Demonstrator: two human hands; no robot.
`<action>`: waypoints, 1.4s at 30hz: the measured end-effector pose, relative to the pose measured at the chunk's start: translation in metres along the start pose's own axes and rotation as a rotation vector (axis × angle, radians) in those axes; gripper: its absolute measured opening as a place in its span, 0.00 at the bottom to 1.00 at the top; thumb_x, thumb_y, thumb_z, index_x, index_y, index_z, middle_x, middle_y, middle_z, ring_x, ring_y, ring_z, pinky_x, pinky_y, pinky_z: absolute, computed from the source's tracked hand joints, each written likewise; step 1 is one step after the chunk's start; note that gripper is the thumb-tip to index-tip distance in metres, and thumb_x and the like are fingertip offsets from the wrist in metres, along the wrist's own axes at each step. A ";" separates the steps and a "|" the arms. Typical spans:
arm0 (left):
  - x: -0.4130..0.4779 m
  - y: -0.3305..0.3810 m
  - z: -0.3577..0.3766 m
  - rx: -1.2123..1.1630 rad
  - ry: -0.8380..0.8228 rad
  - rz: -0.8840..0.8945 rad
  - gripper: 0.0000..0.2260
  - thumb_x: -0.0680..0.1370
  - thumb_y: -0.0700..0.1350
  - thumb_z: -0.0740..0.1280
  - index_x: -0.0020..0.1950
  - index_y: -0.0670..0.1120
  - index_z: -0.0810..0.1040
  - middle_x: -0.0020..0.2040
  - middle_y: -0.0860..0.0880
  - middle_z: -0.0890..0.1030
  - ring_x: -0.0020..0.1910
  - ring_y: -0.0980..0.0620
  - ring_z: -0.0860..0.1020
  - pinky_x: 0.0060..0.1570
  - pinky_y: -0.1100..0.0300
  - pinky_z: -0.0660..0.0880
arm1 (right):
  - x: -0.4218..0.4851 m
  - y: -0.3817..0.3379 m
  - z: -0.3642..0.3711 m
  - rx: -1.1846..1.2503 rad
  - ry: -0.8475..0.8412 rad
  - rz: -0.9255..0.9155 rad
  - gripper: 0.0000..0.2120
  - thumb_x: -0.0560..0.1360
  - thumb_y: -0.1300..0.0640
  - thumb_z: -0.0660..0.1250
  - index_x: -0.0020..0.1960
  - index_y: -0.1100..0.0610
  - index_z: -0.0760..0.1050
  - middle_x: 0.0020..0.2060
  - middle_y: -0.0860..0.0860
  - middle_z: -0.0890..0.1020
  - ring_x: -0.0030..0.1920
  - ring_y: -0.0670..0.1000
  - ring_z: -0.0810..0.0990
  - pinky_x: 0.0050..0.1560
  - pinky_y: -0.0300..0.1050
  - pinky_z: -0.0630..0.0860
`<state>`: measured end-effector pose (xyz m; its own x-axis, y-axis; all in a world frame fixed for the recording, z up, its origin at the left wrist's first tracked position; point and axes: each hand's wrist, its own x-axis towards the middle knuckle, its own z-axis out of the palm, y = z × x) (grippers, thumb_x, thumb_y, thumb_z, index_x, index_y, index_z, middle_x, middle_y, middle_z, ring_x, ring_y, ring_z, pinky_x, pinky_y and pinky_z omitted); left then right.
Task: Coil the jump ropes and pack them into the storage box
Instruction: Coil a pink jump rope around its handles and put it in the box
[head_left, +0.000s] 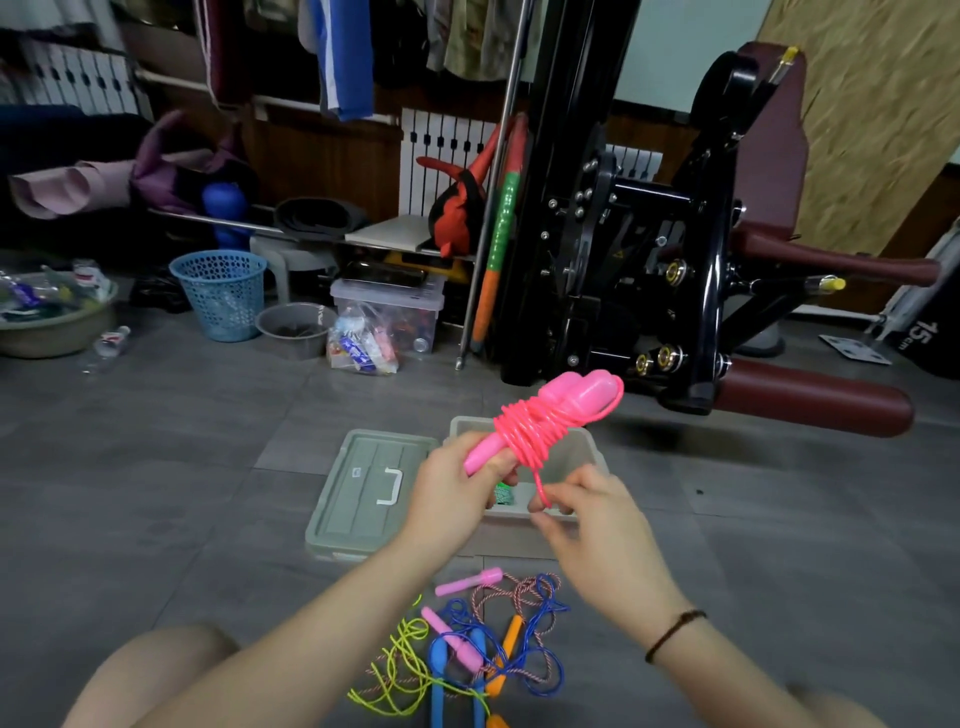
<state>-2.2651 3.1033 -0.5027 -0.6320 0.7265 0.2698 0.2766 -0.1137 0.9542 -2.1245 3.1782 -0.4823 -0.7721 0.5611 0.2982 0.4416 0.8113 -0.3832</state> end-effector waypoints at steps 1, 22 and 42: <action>0.000 -0.002 0.002 -0.012 0.013 -0.027 0.06 0.77 0.43 0.66 0.41 0.49 0.79 0.27 0.57 0.78 0.26 0.57 0.72 0.31 0.64 0.69 | -0.001 -0.003 0.001 0.091 -0.010 0.042 0.04 0.74 0.54 0.68 0.47 0.48 0.81 0.39 0.45 0.71 0.44 0.47 0.72 0.46 0.40 0.68; -0.023 0.005 0.032 -0.824 0.012 -0.803 0.14 0.80 0.52 0.60 0.47 0.43 0.79 0.40 0.44 0.81 0.33 0.49 0.78 0.34 0.59 0.73 | -0.016 -0.001 0.031 -0.060 0.354 -0.219 0.14 0.72 0.59 0.60 0.51 0.58 0.81 0.46 0.50 0.78 0.45 0.47 0.75 0.40 0.37 0.75; -0.022 0.014 0.023 -0.235 -0.332 -0.458 0.15 0.83 0.44 0.54 0.38 0.45 0.71 0.30 0.51 0.68 0.26 0.55 0.66 0.30 0.62 0.63 | -0.003 0.009 0.005 0.571 0.355 0.225 0.14 0.61 0.60 0.80 0.34 0.53 0.74 0.38 0.49 0.79 0.37 0.43 0.81 0.40 0.36 0.77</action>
<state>-2.2312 3.1015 -0.4983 -0.3792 0.9049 -0.1934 -0.1613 0.1412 0.9768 -2.1204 3.1834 -0.4910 -0.4516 0.8033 0.3882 0.1888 0.5113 -0.8384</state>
